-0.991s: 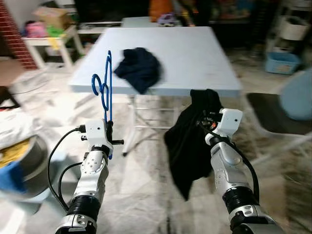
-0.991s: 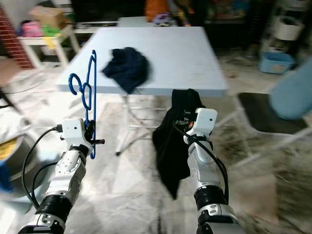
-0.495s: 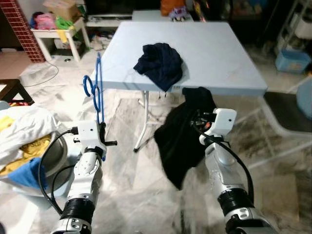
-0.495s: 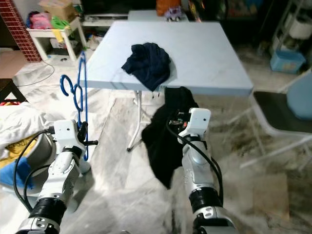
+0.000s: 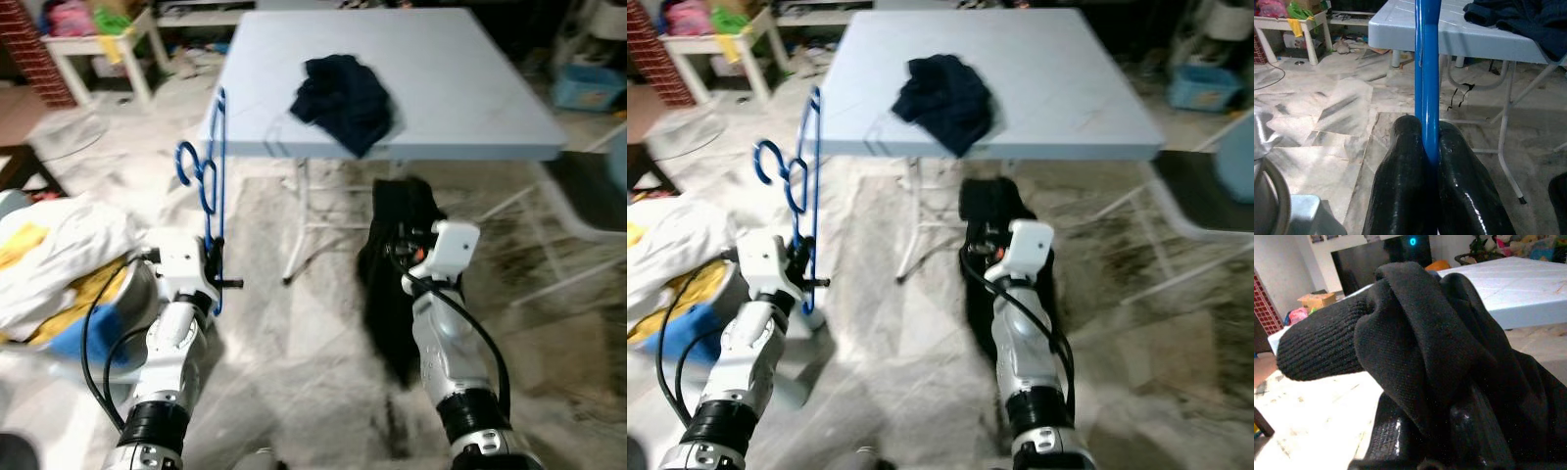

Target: Hang hanger

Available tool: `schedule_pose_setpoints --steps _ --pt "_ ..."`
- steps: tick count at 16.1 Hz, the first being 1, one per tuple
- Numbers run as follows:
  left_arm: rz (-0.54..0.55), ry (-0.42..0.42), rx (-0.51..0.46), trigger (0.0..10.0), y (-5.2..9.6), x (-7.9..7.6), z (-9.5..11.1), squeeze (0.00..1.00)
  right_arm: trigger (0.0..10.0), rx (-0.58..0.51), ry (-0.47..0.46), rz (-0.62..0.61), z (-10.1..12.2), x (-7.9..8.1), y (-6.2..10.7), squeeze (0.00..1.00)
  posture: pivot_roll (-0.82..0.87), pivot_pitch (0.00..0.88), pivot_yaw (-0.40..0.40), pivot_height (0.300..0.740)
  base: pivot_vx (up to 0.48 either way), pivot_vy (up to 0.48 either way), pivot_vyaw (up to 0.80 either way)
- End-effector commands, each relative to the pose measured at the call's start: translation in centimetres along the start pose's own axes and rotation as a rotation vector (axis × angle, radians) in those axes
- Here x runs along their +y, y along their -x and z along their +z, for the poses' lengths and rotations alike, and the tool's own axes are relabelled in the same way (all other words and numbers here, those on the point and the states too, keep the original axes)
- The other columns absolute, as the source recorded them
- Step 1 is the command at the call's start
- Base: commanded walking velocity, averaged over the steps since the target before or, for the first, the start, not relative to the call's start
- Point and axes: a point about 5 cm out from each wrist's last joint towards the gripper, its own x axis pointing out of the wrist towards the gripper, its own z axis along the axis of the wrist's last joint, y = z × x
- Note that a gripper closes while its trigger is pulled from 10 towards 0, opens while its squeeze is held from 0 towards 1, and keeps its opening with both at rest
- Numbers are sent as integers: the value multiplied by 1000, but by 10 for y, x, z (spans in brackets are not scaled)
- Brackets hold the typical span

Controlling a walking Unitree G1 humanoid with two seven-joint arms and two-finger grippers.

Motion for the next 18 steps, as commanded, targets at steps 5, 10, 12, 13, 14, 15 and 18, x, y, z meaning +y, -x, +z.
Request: schedule_pose_setpoints --steps 5,10,12,13,14,15,18 --pt "-87 31 -90 10000 0 -18 22 0 10000 -77 29 5 25 -3 -5 0 43 178 36 740 360 0 0" --pt "-78 20 -89 10000 4 -17 22 0 10000 -103 54 22 36 0 -10 0 53 178 10 740 390 0 0" --pt "-75 21 -76 10000 6 -17 19 0 10000 -86 44 23 33 -1 -11 0 64 161 10 740 398 0 0" --pt "-73 20 -71 10000 5 -16 18 0 10000 -73 37 19 30 0 -10 0 70 137 9 740 398 0 0" --pt "-71 19 -67 10000 4 -15 17 0 10000 -64 32 19 27 0 -9 0 71 129 9 740 398 0 0" --pt "-71 19 -61 10000 3 -14 16 0 10000 -55 30 22 24 1 -8 0 72 88 9 740 401 0 0" --pt "-86 14 -42 10000 -2 -15 13 0 10000 -8 29 5 15 -4 -6 0 57 40 -2 740 396 0 0"
